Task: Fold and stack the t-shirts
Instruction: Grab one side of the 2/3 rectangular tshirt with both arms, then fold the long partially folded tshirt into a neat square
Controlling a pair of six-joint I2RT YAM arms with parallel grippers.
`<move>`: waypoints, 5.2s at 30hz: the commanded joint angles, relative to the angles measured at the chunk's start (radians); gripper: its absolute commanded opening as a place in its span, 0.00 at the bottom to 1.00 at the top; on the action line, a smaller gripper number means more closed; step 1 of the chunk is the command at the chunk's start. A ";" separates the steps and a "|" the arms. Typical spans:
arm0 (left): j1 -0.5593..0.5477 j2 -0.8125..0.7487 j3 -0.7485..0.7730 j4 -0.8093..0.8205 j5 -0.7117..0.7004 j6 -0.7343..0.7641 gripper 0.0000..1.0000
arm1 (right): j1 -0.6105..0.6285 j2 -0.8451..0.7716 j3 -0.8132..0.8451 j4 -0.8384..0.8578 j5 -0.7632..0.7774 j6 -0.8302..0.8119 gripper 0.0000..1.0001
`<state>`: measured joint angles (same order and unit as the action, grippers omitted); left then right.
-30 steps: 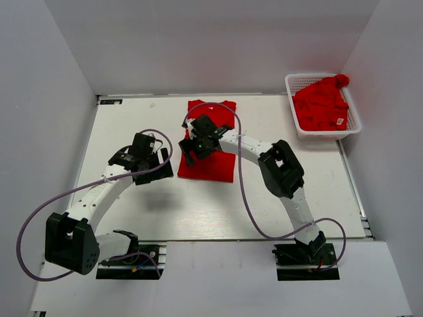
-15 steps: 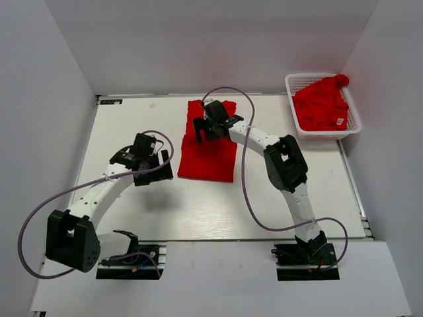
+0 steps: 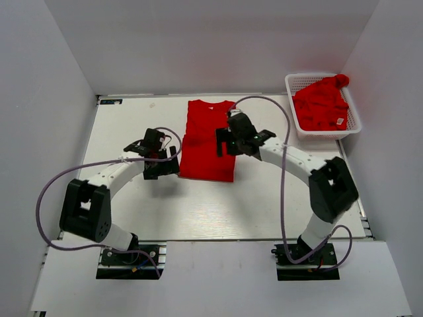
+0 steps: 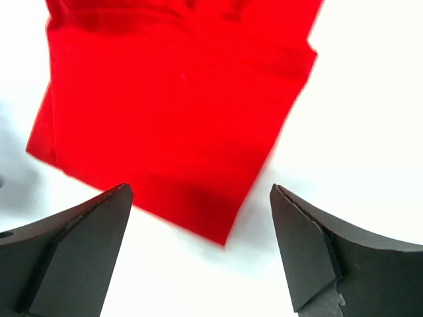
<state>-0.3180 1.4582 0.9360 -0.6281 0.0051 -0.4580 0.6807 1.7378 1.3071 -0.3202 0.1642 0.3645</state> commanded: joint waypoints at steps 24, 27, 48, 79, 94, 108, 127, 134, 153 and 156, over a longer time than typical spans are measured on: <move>-0.075 0.212 -0.069 0.332 -0.043 -0.030 0.77 | 0.011 0.006 -0.235 -0.017 0.092 0.373 0.85; -0.102 0.221 -0.082 0.343 -0.053 -0.054 0.69 | 0.020 0.015 -0.233 -0.008 0.100 0.383 0.75; -0.181 0.147 -0.189 0.334 -0.092 -0.134 0.00 | 0.065 -0.043 -0.325 -0.028 0.041 0.475 0.00; -0.167 -0.113 0.320 -0.252 -0.260 -0.251 0.00 | -0.003 -0.233 0.098 -0.410 0.029 0.200 0.00; -0.030 0.180 0.546 -0.130 -0.275 -0.173 0.00 | -0.142 0.046 0.352 -0.356 -0.155 0.105 0.00; -0.003 0.358 0.615 0.137 -0.182 0.025 0.00 | -0.219 0.247 0.530 -0.329 -0.278 0.050 0.00; 0.083 0.757 1.136 0.044 -0.120 0.036 1.00 | -0.316 0.508 0.834 -0.106 -0.377 0.054 0.90; 0.083 0.587 0.993 0.086 -0.036 0.116 1.00 | -0.302 0.286 0.616 -0.123 -0.370 -0.028 0.90; 0.053 0.613 0.681 0.142 0.168 0.202 0.96 | -0.244 0.429 0.445 -0.016 -0.559 -0.038 0.90; 0.053 0.654 0.681 0.151 0.168 0.202 0.92 | -0.248 0.488 0.474 -0.016 -0.549 -0.033 0.90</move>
<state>-0.2596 2.1036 1.6165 -0.5034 0.1398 -0.2684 0.4423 2.1914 1.7279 -0.3786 -0.3813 0.3260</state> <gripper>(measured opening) 0.925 0.904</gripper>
